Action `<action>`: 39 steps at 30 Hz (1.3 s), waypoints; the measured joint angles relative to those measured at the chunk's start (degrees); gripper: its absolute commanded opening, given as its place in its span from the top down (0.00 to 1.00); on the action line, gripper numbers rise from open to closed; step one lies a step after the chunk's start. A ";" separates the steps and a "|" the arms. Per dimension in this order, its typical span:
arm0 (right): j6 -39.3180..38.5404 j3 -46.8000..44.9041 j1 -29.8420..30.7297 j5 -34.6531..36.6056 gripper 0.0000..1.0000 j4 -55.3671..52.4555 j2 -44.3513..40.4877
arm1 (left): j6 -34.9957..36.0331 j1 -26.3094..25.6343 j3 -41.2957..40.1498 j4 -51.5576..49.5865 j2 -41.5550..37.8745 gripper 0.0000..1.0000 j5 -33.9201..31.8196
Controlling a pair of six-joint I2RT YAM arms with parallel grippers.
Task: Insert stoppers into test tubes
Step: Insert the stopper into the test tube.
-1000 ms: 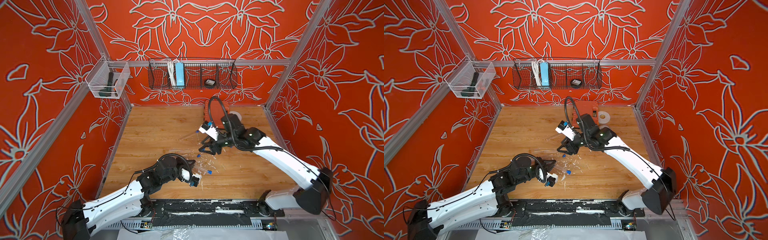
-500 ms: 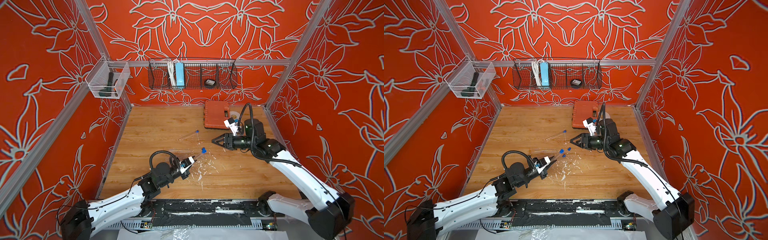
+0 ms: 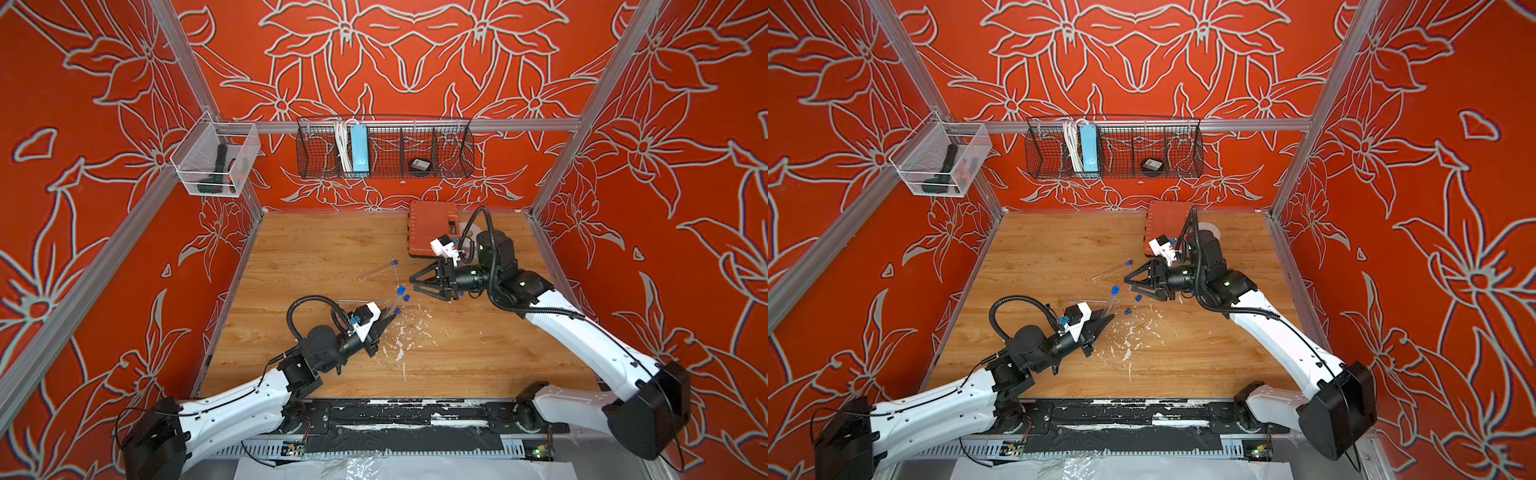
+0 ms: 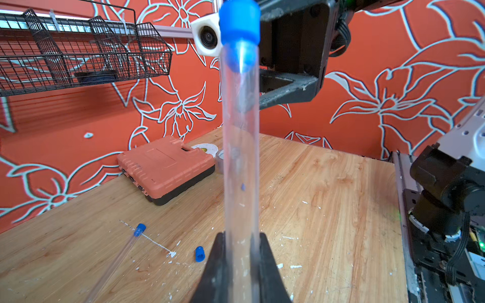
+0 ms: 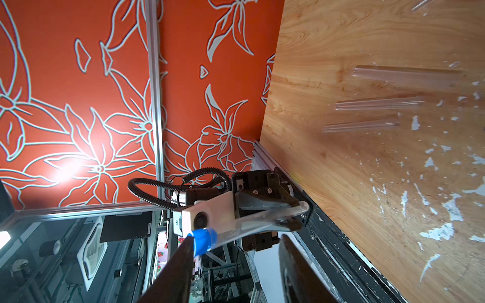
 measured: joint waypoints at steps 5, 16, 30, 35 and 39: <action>1.42 1.03 1.25 -1.05 0.55 1.25 0.42 | -0.22 0.00 0.00 0.70 0.57 1.00 0.04; 1.38 1.38 3.52 -2.40 0.66 1.33 1.62 | -0.42 0.00 0.00 1.84 1.40 1.00 0.02; 0.96 1.40 4.35 -2.54 0.74 2.89 2.01 | 0.02 0.00 0.02 1.86 1.75 1.00 0.81; 0.50 1.49 4.48 -1.88 0.76 2.93 2.34 | 0.74 0.00 0.66 1.55 2.69 1.00 1.44; 0.15 1.68 4.79 -1.77 0.77 3.87 2.32 | 1.05 -0.07 1.75 1.66 3.67 1.00 1.97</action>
